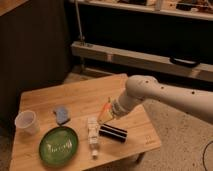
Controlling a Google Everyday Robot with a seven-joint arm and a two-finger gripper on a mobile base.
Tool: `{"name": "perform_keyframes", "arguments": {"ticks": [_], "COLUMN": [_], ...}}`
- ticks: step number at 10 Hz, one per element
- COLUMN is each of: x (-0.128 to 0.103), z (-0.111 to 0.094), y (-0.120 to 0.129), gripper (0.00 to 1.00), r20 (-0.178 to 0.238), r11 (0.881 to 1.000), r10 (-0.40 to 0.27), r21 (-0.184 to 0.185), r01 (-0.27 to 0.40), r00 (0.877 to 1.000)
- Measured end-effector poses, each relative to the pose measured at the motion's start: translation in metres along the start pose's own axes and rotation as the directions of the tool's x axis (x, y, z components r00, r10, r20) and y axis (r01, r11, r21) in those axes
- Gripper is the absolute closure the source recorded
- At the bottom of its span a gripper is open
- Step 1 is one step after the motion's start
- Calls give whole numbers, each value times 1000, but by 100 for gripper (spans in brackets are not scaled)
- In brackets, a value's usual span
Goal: Place the eraser on the white sponge
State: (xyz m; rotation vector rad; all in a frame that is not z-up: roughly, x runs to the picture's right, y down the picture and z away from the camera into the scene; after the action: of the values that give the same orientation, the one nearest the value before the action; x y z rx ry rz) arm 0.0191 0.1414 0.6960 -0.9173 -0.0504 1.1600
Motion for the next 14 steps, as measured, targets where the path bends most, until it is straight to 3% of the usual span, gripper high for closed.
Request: {"name": "perform_keyframes", "arguments": {"ticks": [4, 7, 8, 9, 10, 11, 13, 14], "x": [0, 18, 19, 21, 21, 24, 32, 39], "z": [1, 16, 19, 22, 27, 32, 44, 49], "y": [1, -12, -13, -13, -10, -12, -18, -23], "gripper": [35, 35, 35, 35, 35, 35, 35, 35], "r20": [4, 23, 16, -13, -66, -85, -112, -117], "r11": [1000, 997, 996, 995, 989, 981, 971, 971], "r10": [-6, -61, -79, -102, -135, -155, -158, -146], "r21": [-5, -41, -36, -10, 55, 106, 163, 173], "r01": [6, 62, 80, 102, 138, 164, 175, 165], "r00": [1000, 998, 997, 995, 989, 984, 981, 982]}}
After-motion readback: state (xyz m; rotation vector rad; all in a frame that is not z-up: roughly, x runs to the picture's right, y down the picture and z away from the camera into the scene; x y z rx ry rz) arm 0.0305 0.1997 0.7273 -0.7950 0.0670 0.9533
